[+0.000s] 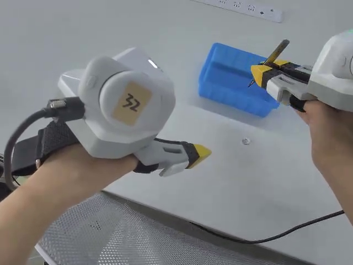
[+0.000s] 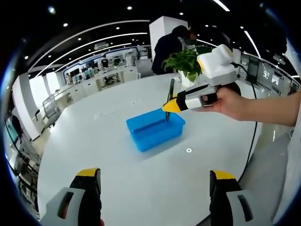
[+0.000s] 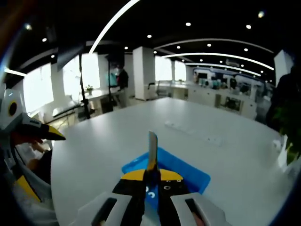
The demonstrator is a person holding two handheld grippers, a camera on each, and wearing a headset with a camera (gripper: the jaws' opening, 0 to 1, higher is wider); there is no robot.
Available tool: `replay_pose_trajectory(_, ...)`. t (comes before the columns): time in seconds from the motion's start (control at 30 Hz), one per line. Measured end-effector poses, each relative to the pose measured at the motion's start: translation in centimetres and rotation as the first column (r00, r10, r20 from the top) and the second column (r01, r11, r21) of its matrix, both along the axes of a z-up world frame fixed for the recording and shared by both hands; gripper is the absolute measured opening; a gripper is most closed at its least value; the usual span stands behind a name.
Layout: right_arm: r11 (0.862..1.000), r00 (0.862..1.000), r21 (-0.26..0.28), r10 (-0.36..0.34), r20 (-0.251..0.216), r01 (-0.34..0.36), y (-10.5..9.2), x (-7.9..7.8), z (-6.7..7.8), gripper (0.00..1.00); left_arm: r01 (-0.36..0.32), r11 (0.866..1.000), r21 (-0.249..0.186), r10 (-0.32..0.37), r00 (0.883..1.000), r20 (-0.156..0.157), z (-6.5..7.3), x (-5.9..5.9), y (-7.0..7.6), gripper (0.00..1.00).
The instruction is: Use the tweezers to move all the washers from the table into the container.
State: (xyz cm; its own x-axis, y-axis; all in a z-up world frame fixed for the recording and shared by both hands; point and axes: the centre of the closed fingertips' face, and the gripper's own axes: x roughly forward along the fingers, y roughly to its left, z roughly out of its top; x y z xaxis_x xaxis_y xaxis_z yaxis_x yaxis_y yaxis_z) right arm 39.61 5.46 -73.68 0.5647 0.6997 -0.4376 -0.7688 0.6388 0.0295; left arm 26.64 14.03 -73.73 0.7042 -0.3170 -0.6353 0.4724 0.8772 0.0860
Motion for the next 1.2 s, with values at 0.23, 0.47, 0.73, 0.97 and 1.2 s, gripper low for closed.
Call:
replay_pose_trajectory(0.23, 1.0, 1.0, -0.006, 0.003, -0.015, -0.004, -0.5, -2.0, -0.3, 0.05, 0.018, 1.0, -0.01, -0.018, 1.0, 0.012, 0.4, 0.1, -0.9, 0.99)
replay_pose_trajectory(0.47, 0.999, 0.999, -0.036, -0.002, -0.038, 0.0, -1.1, -3.2, -1.7, 0.05, 0.007, 0.999, -0.032, -0.006, 1.0, 0.03, 0.7, 0.6, -0.8, 0.99)
replay_pose_trajectory(0.73, 0.998, 0.997, -0.059, -0.012, -0.075, 0.008, -1.7, -4.2, -3.8, 0.05, 0.017, 1.0, -0.024, -0.017, 1.0, 0.022, 0.5, 0.2, -1.0, 0.99)
replay_pose_trajectory(0.97, 0.997, 0.995, -0.074, -0.022, -0.102, 0.014, -2.1, -4.7, -5.5, 0.05, 0.019, 1.0, -0.016, -0.019, 1.0, 0.01, 0.2, 0.0, -0.9, 0.99)
replay_pose_trajectory(1.2, 0.998, 0.99, -0.059, -0.041, -0.132, 0.034, -2.3, -4.8, -6.2, 0.05, 0.016, 1.0, -0.013, -0.016, 1.0, 0.004, -0.1, -0.2, -0.7, 0.99)
